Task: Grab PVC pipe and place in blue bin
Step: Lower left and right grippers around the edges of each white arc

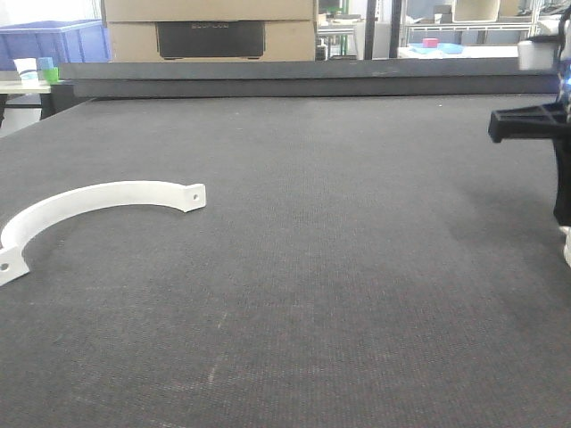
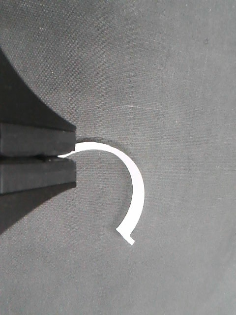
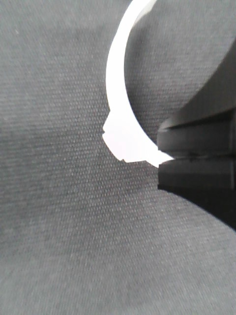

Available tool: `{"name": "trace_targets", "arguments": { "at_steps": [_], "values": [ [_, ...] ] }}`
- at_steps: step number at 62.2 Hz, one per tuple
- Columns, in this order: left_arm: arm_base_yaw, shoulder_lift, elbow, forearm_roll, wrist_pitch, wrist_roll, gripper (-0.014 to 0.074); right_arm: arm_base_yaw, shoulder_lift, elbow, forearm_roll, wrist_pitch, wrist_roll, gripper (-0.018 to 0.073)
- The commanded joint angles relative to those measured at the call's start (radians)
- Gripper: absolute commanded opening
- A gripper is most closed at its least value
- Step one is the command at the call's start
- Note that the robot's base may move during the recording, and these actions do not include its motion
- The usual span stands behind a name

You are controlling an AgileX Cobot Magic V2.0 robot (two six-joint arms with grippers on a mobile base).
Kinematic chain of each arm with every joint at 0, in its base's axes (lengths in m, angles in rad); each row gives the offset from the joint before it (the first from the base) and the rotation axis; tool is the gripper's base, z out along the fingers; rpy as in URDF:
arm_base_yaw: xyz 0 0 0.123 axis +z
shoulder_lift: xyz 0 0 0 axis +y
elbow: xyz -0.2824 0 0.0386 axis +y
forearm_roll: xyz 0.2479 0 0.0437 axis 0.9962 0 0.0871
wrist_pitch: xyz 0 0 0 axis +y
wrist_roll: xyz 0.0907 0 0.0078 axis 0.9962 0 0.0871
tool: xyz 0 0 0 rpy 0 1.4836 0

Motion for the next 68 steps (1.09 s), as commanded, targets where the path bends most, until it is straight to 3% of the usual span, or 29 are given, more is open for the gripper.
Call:
{"name": "trace_targets", "arguments": {
  "at_steps": [1,8,15,26,37,59,68],
  "values": [
    [-0.006,-0.002,0.001,-0.006,-0.008,-0.001,-0.0111,0.001,0.015,-0.009,0.006,0.002,0.003,0.0108],
    [-0.006,-0.002,0.001,-0.006,-0.008,-0.001,-0.0111,0.001,0.036,-0.009,0.006,0.01,0.003,0.0249],
    [-0.006,-0.002,0.001,-0.006,-0.013,-0.001,-0.0111,0.001,0.061,-0.006,0.011,0.019,0.003,0.0237],
    [-0.006,-0.002,0.001,-0.006,-0.013,-0.001,-0.0111,0.001,0.082,-0.004,0.018,0.015,0.003,0.0125],
    [-0.006,-0.002,0.001,-0.006,-0.026,-0.001,-0.0111,0.001,0.082,-0.006,0.018,0.022,-0.007,-0.0171],
    [-0.006,-0.002,0.001,-0.006,-0.122,-0.001,-0.0111,0.088,-0.031,-0.008,0.02,0.042,-0.101,-0.0168],
    [-0.006,0.008,-0.003,-0.054,-0.122,-0.001,-0.0111,0.111,-0.12,-0.008,0.02,0.038,-0.108,-0.0168]
  ]
}}
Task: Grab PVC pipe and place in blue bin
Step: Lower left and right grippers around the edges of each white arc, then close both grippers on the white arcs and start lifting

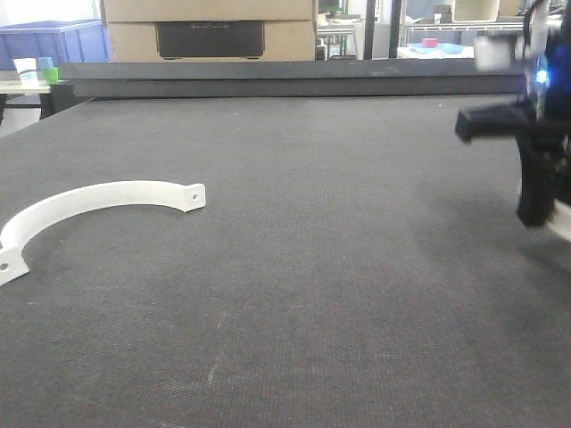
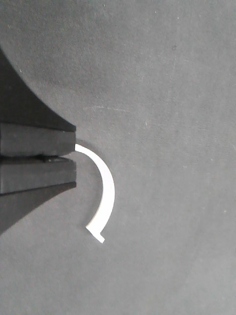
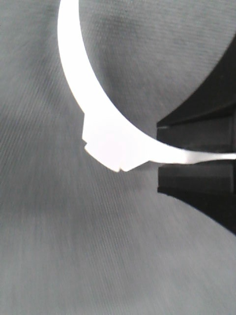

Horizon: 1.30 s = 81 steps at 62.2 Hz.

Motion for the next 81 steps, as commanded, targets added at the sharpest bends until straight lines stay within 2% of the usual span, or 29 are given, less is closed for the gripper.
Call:
{"name": "trace_targets", "arguments": {
  "at_steps": [1,9,15,27,34,48,57,64,67,74,81],
  "values": [
    [-0.006,0.013,-0.007,-0.034,-0.016,-0.001,-0.0111,0.009,-0.07,-0.001,-0.011,0.002,-0.013,-0.0168],
    [-0.007,0.092,-0.064,-0.03,0.055,-0.001,-0.0111,0.009,-0.154,-0.001,-0.009,-0.007,-0.013,-0.0168],
    [-0.022,0.175,-0.122,0.011,0.084,-0.001,-0.0111,0.009,-0.202,-0.001,-0.009,-0.029,-0.013,-0.0168],
    [-0.107,0.364,-0.265,0.087,0.175,-0.001,-0.0111,0.009,-0.263,-0.001,-0.009,-0.043,-0.013,-0.0168],
    [-0.151,0.463,-0.311,0.117,0.184,-0.001,-0.0111,0.009,-0.265,-0.001,-0.009,-0.025,-0.013,-0.0168],
    [-0.158,0.624,-0.328,0.12,0.192,-0.015,-0.0111,0.009,-0.265,0.001,-0.004,0.055,-0.013,-0.0168],
    [-0.158,0.693,-0.328,0.12,0.192,-0.015,-0.0103,0.009,-0.265,0.01,-0.004,0.06,-0.013,-0.0168],
    [-0.158,0.712,-0.328,0.121,0.195,-0.015,0.0015,0.009,-0.265,0.023,0.0,0.071,-0.013,-0.0168],
    [-0.158,0.716,-0.328,0.121,0.195,-0.015,0.0115,0.009,-0.265,0.031,-0.001,0.071,-0.013,-0.0168],
    [-0.158,0.716,-0.324,0.121,0.21,-0.015,0.0267,0.009,-0.265,0.043,0.004,0.071,-0.013,-0.0168],
    [-0.158,0.716,-0.31,0.13,0.213,-0.016,0.0282,0.009,-0.265,0.056,0.009,0.071,-0.013,-0.0168]
  ]
}}
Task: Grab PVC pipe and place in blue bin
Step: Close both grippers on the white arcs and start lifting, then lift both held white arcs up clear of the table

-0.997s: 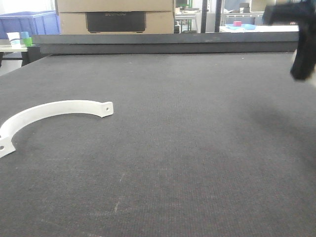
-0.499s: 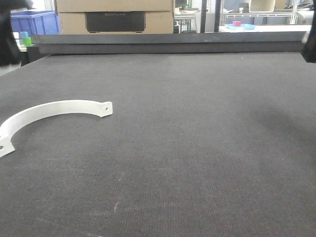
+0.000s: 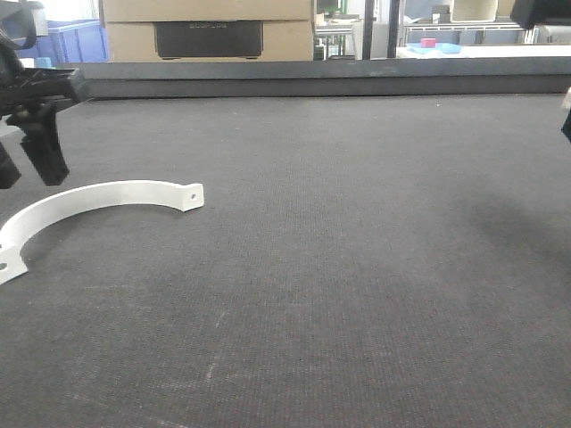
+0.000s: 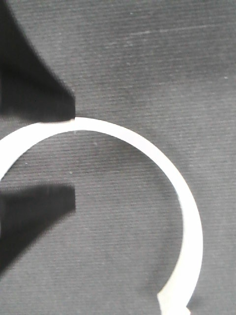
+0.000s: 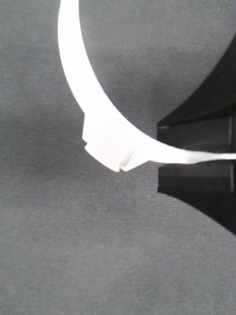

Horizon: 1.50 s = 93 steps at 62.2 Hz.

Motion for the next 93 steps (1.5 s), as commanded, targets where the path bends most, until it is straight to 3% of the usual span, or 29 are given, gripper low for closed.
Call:
{"name": "trace_targets", "arguments": {
  "at_steps": [1,11,17,54,62,64,79,93],
  "values": [
    [-0.005,0.003,0.011,0.01,0.009,-0.007,0.0278,0.001,-0.01,0.011,0.002,-0.003,-0.009,-0.0168],
    [-0.005,0.028,0.039,0.075,0.006,-0.066,0.0162,0.001,-0.01,0.022,0.021,-0.003,-0.009,-0.0168],
    [-0.002,0.053,0.039,0.075,0.008,-0.072,0.0097,0.001,-0.01,0.024,0.028,-0.006,-0.009,-0.0168],
    [0.001,0.14,0.039,0.081,0.019,-0.079,0.0086,0.001,-0.01,0.024,0.036,0.002,-0.009,-0.0168],
    [0.001,0.138,0.039,0.081,0.042,-0.081,-0.0077,0.001,-0.01,0.024,0.036,-0.009,-0.009,-0.0168],
    [0.001,0.133,0.039,0.081,0.048,-0.081,-0.0111,0.001,-0.01,0.024,0.036,-0.016,-0.009,-0.0168],
    [0.001,0.029,0.039,0.07,0.164,-0.079,-0.0111,0.001,-0.022,0.022,0.036,-0.021,-0.009,-0.0168],
    [-0.006,-0.197,0.039,0.008,0.136,-0.079,-0.0111,0.001,-0.134,0.022,0.027,-0.065,-0.009,-0.0168]
  ]
}}
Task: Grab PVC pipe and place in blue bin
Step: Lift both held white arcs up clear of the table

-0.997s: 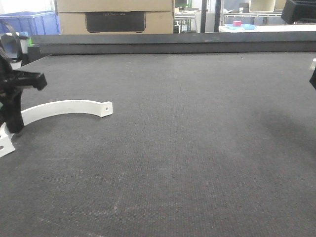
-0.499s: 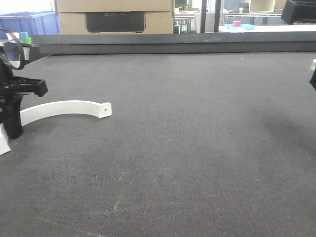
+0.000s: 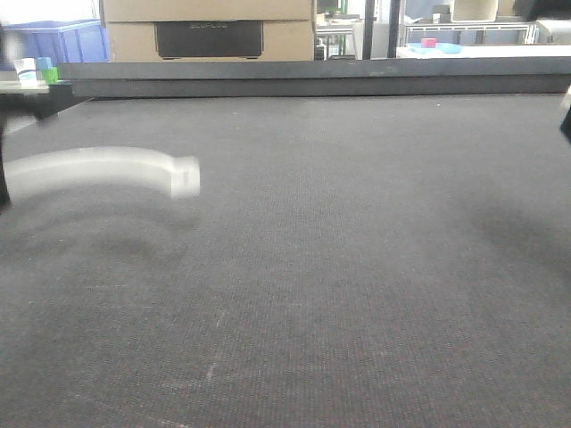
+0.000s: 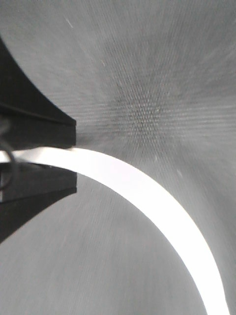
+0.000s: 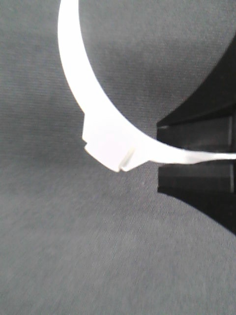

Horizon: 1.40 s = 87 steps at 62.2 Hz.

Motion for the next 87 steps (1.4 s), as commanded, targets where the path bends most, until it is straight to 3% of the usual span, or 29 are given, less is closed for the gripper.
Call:
{"name": "trace_targets", "arguments": {
  "at_steps": [1,18,25,34,43,57,72,87],
  "values": [
    [-0.008,-0.113,-0.002,-0.05,-0.029,-0.001,-0.0111,0.001,-0.063,-0.004,-0.013,-0.053,-0.007,-0.0168],
    [-0.136,-0.371,0.005,-0.067,-0.201,-0.001,-0.0111,0.001,-0.207,0.001,-0.024,-0.231,-0.059,-0.0168],
    [-0.194,-0.513,0.072,-0.067,-0.384,-0.003,-0.0111,0.001,-0.31,0.044,-0.026,-0.328,-0.101,-0.0168],
    [-0.208,-0.684,0.209,-0.084,-0.537,-0.011,-0.0111,0.001,-0.475,0.152,-0.062,-0.487,-0.105,-0.0168],
    [-0.178,-0.84,0.374,-0.084,-0.625,-0.038,-0.0111,0.001,-0.626,0.256,-0.097,-0.585,-0.105,-0.0168],
    [-0.067,-1.033,0.577,-0.075,-0.698,-0.042,-0.0111,0.001,-0.797,0.329,-0.124,-0.578,-0.105,-0.0168],
    [0.048,-1.133,0.608,-0.075,-0.698,-0.042,-0.0111,0.001,-0.879,0.329,-0.124,-0.58,-0.105,-0.0168],
    [0.058,-1.142,0.608,-0.075,-0.691,-0.042,-0.0111,0.001,-0.886,0.329,-0.122,-0.589,-0.105,-0.0168]
  ]
}}
